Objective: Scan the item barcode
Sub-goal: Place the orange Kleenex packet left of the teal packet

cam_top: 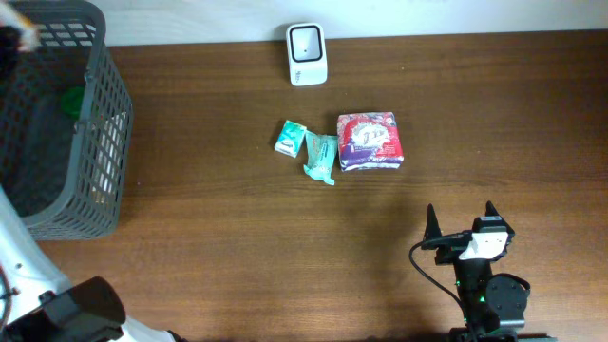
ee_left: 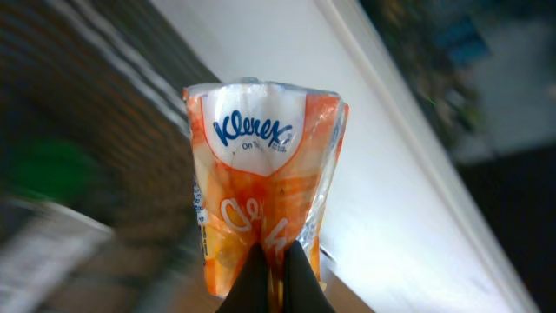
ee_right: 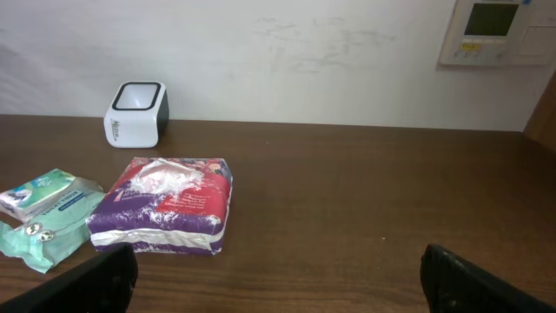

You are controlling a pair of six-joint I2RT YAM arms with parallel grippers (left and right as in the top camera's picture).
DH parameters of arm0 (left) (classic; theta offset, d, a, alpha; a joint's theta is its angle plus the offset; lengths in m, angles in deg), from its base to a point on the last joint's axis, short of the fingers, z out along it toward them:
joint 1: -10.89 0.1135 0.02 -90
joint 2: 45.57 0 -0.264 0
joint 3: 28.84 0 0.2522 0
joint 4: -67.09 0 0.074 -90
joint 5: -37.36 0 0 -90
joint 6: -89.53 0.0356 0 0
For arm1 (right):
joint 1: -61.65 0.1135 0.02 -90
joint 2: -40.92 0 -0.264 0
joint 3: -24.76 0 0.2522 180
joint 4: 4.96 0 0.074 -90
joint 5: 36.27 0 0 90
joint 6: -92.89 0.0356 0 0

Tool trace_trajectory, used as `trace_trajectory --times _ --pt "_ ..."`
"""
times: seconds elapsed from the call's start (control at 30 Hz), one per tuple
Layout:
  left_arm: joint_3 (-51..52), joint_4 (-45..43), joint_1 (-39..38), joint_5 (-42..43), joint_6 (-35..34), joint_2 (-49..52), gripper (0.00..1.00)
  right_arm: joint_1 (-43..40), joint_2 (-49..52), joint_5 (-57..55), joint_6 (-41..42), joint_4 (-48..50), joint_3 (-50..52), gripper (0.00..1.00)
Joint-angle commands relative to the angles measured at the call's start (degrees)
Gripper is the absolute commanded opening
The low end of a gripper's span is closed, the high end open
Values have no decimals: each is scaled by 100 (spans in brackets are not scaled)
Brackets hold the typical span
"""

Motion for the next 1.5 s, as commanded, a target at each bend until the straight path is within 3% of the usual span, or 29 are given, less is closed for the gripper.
trace_trajectory --times 0.0,0.03,0.13,0.3,0.43,0.57,0.7,0.93,0.97,1.1,1.13,1.2,1.27,1.3,1.33,1.4,1.47 --pt "26 466 -896 1178 92 94 0 52 -33 -87 42 -9 50 99" --pt "26 490 -1357 1132 627 94 0 52 -33 -87 42 -9 50 99" --pt "28 761 -2710 -468 1510 162 0 52 -33 -87 42 -9 50 99" --pt "33 1945 -4531 -4085 1504 693 0 52 -33 -87 42 -9 50 99" --pt "33 2264 -5145 -4369 1504 1502 0 52 -33 -87 42 -9 50 99" --pt "33 1906 -5241 -5600 1502 2586 0 52 -33 -87 42 -9 50 99" --pt "33 1845 -5209 -5160 1502 3362 0 52 -33 -87 42 -9 50 99" --pt "33 1827 -5233 -3982 1504 3812 3 52 -33 -87 42 -9 50 99" --pt "33 1926 -5235 -3821 1504 3810 15 52 -33 -87 42 -9 50 99" --pt "-136 2347 -5195 -3797 1504 3790 29 52 -33 -87 42 -9 50 99" --pt "-503 2645 -5145 -3797 1508 3790 38 52 -33 -87 42 -9 50 99" --pt "-1314 3187 -5025 -3792 1506 3790 44 52 -33 -87 42 -9 50 99" --pt "-2124 3639 -4918 -3790 1506 3790 66 52 -33 -87 42 -9 50 99" --pt "-2806 3969 -4817 -3790 1506 3790 91 52 -33 -87 42 -9 50 98" --pt "-3314 4175 -4745 -3790 1504 3788 99 52 -33 -87 42 -9 50 99" --pt "-4275 4520 -4579 -3790 1504 3779 99 52 -33 -87 42 -9 50 99" --pt "-5346 4513 -4238 -3268 1700 3617 99 52 -33 -87 42 -9 50 99"
